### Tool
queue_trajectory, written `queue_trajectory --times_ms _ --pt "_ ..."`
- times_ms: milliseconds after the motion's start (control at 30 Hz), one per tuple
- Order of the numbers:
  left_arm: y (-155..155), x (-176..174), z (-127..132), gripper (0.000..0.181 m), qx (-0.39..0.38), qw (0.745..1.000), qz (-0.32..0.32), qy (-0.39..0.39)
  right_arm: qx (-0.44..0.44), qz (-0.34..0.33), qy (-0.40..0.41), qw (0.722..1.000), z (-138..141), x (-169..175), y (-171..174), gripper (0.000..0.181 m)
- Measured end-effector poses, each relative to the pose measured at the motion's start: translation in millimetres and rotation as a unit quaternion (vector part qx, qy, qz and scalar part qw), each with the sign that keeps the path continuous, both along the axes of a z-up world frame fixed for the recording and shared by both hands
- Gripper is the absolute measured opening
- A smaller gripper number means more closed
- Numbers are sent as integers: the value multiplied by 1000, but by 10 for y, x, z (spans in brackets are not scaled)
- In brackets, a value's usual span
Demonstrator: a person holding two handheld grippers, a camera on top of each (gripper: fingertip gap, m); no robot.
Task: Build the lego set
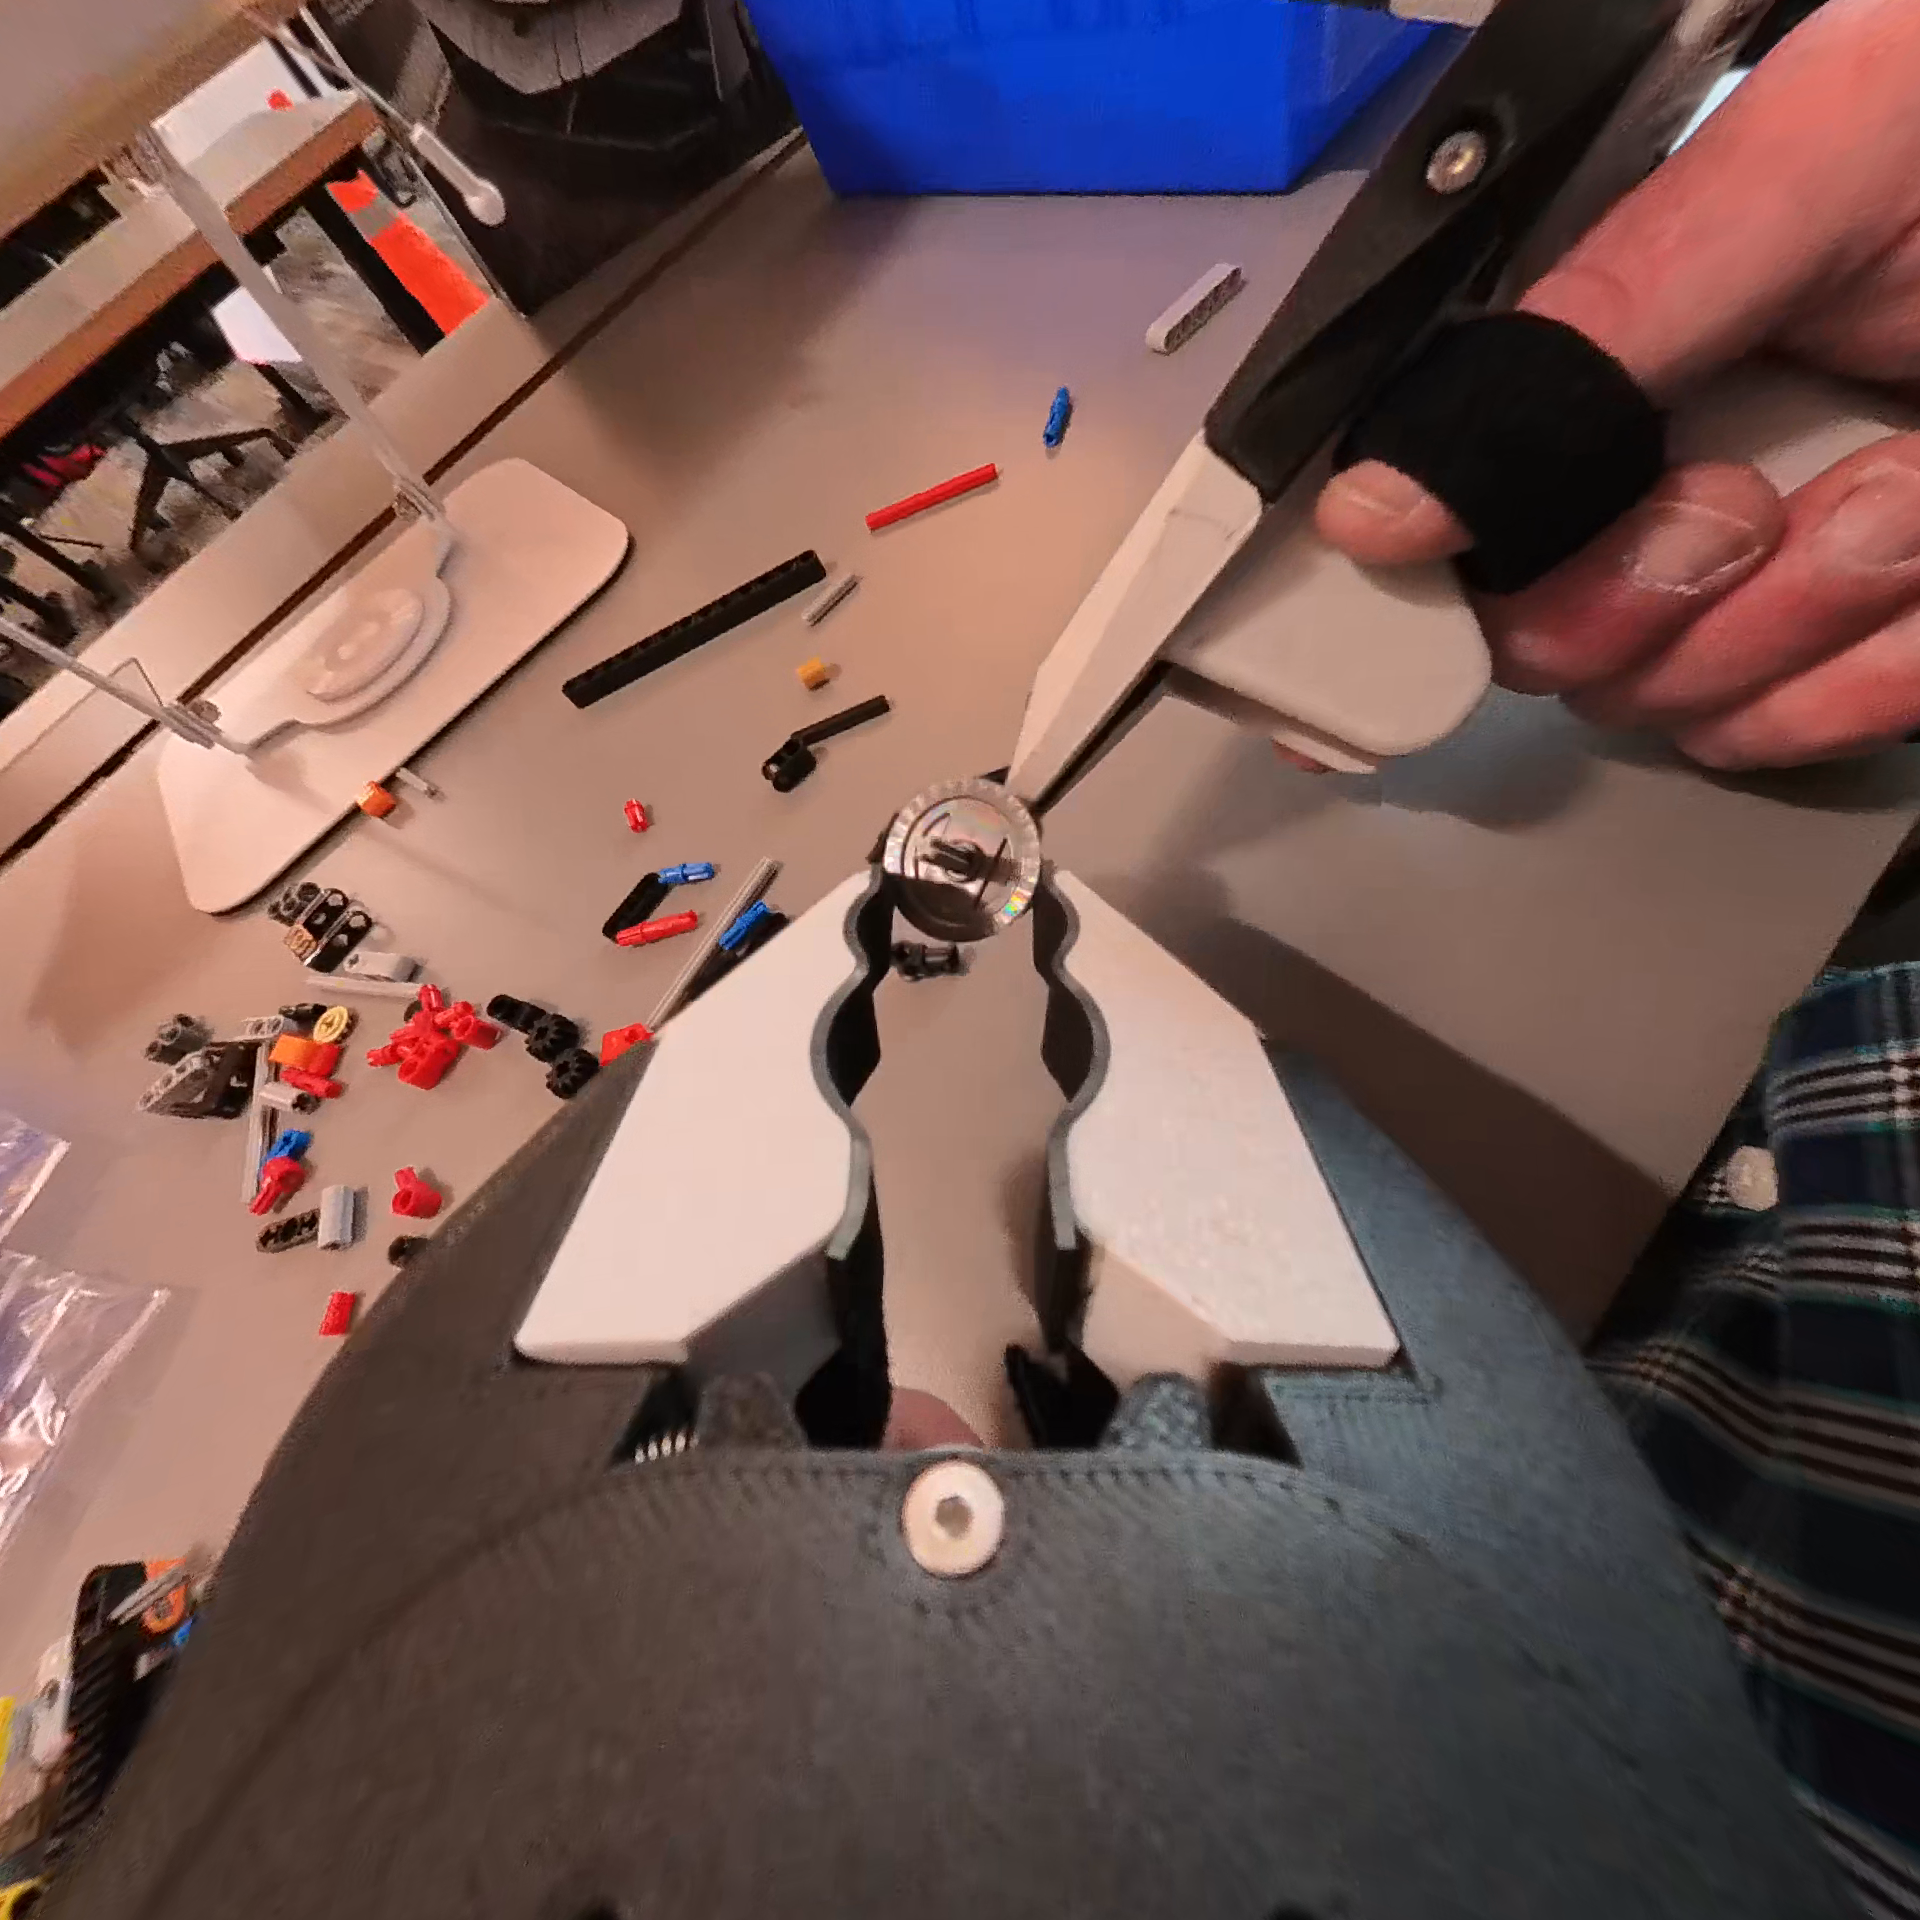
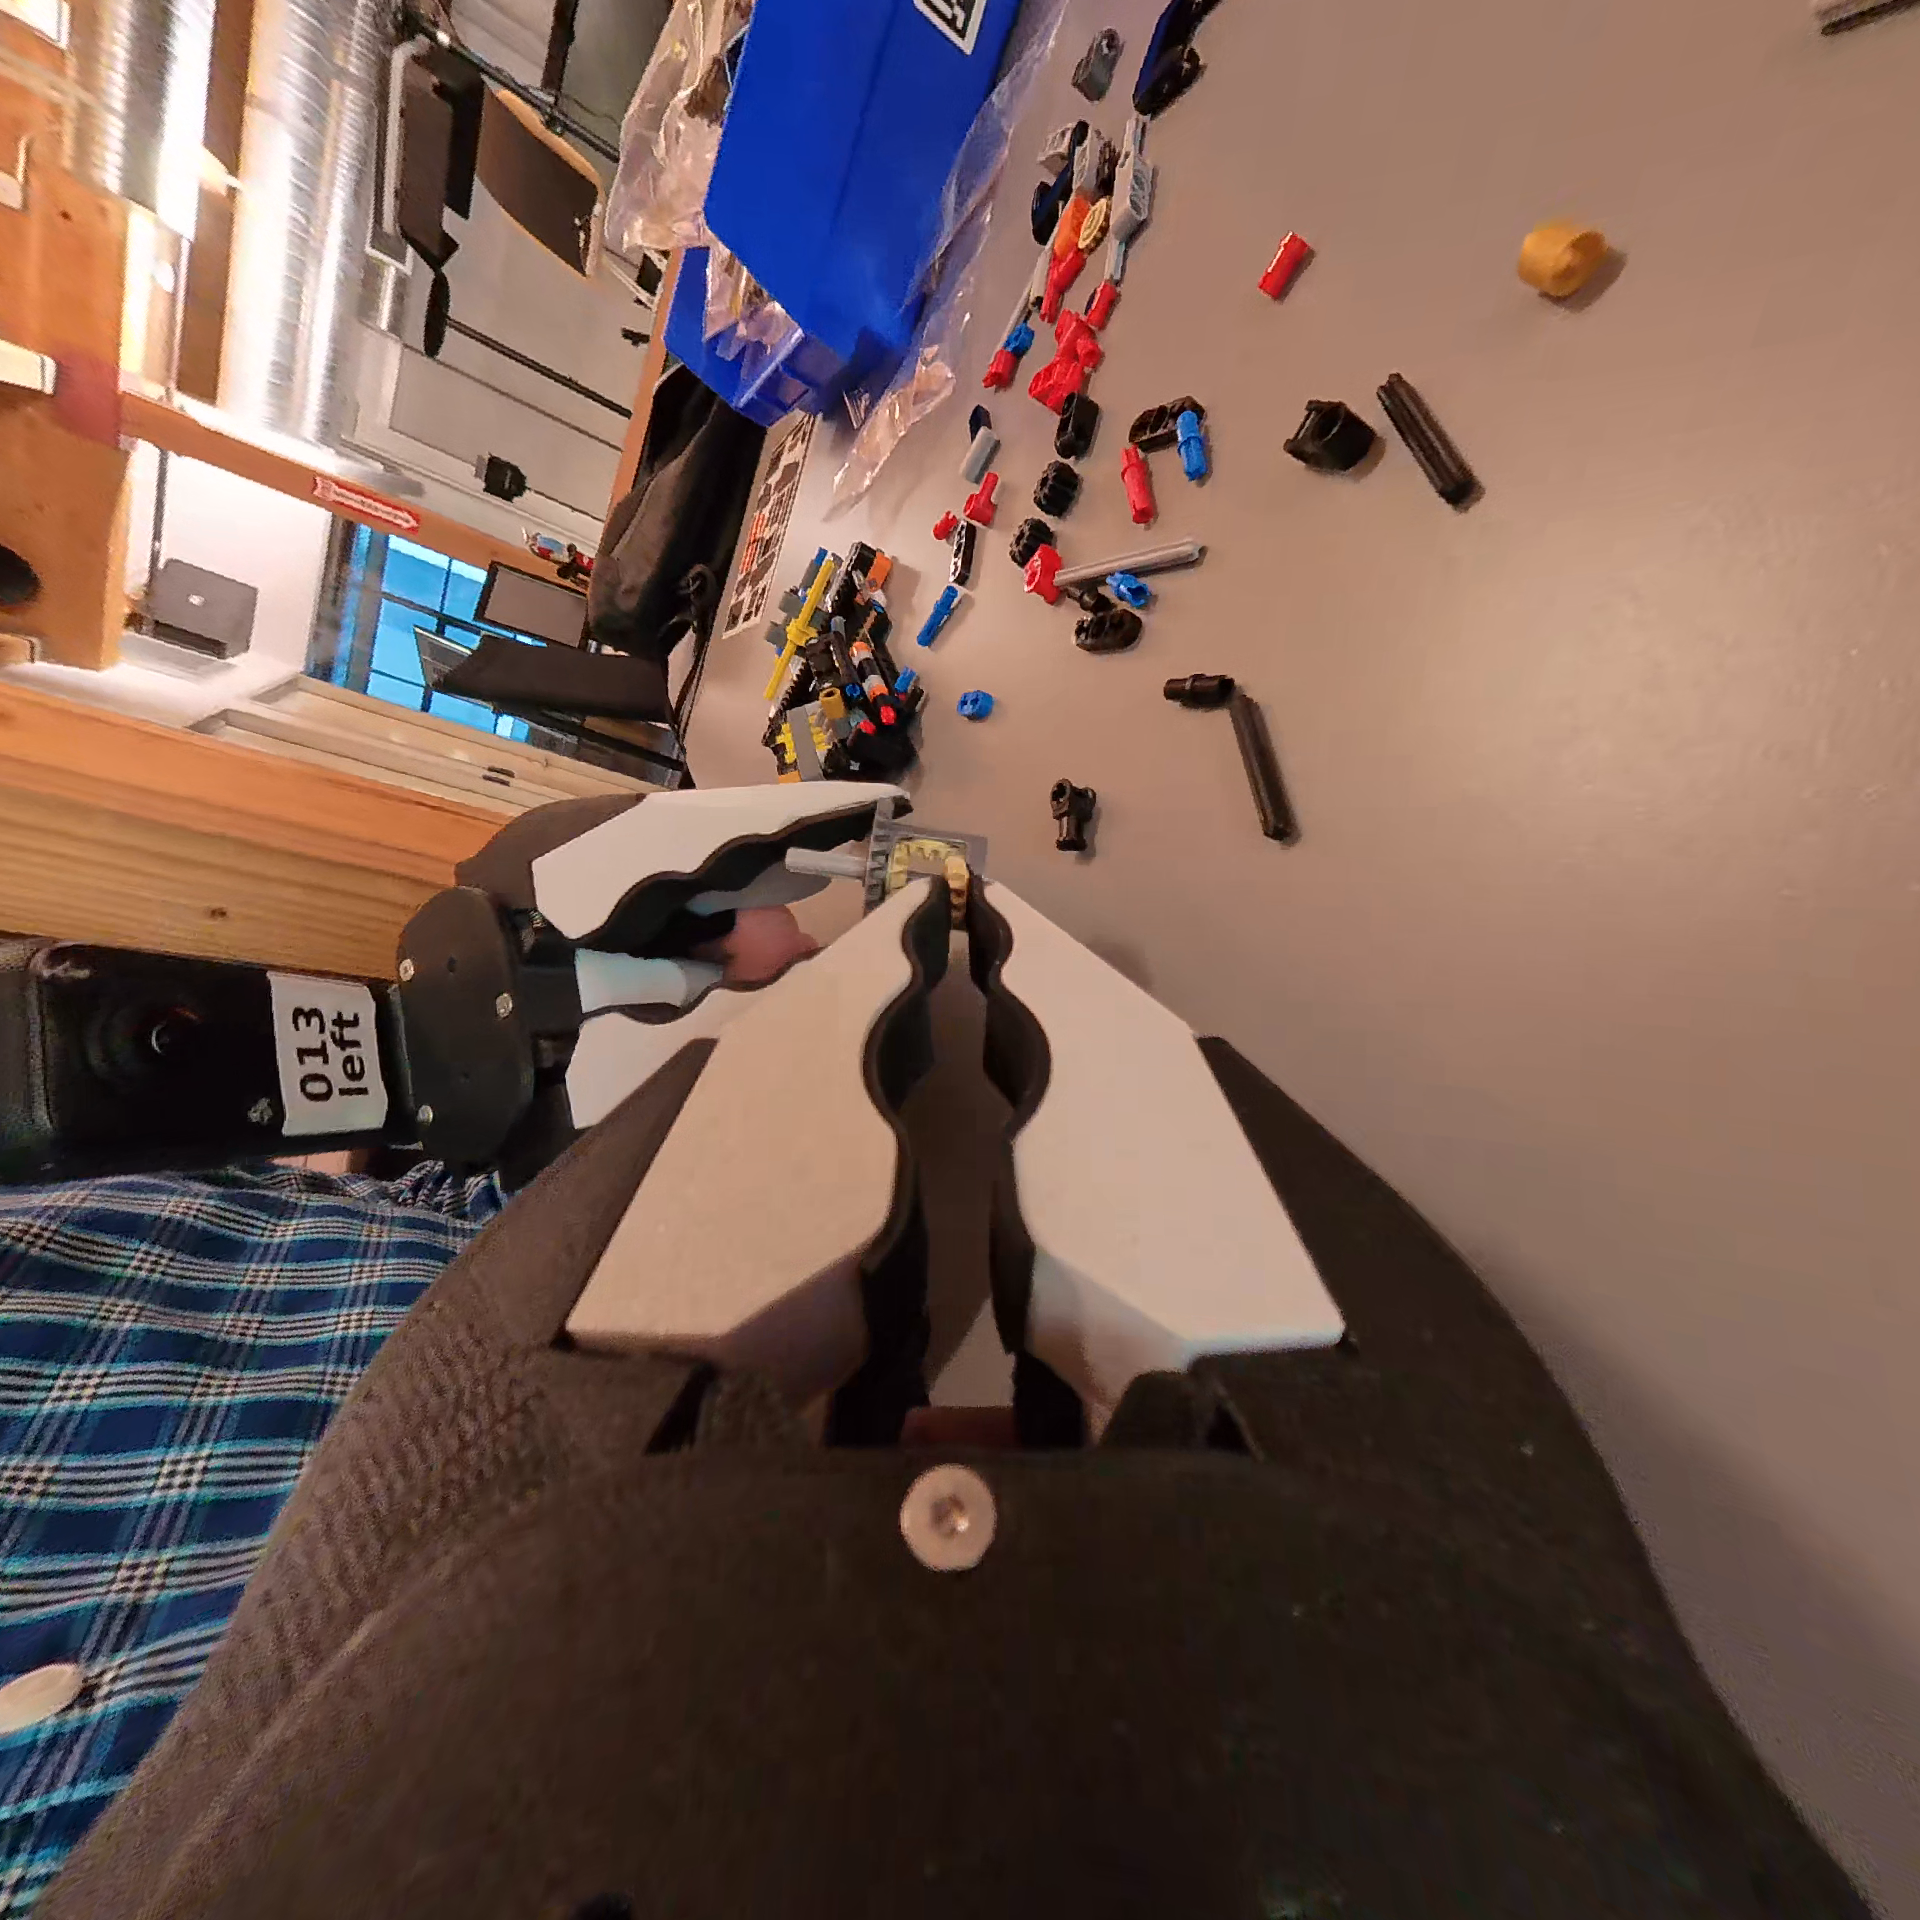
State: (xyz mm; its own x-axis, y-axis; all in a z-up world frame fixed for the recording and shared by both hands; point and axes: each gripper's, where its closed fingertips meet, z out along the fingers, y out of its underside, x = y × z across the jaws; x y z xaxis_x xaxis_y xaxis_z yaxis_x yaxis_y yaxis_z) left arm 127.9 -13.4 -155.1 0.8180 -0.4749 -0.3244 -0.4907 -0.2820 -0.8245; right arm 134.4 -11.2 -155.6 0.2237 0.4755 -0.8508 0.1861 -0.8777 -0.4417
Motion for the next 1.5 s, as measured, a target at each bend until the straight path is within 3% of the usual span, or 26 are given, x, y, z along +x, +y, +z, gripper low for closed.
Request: queue_trajectory --times_ms 600,867,1100,1500 --pt "19 7 33 25 24 1000 2 16 10 -17 -2 1000 34 -4 8 8" --pt "22 18 100 26 18 999 -4 -33 32 -29 16 999 72 76 119 10" --pt "19 28 142 25 -4 997 -7 -75 38 14 49 998 161 40 -27 13" --pt "13 55 169 25 -23 993 -8 -119 45 8 50 998 170 32 -22 6"
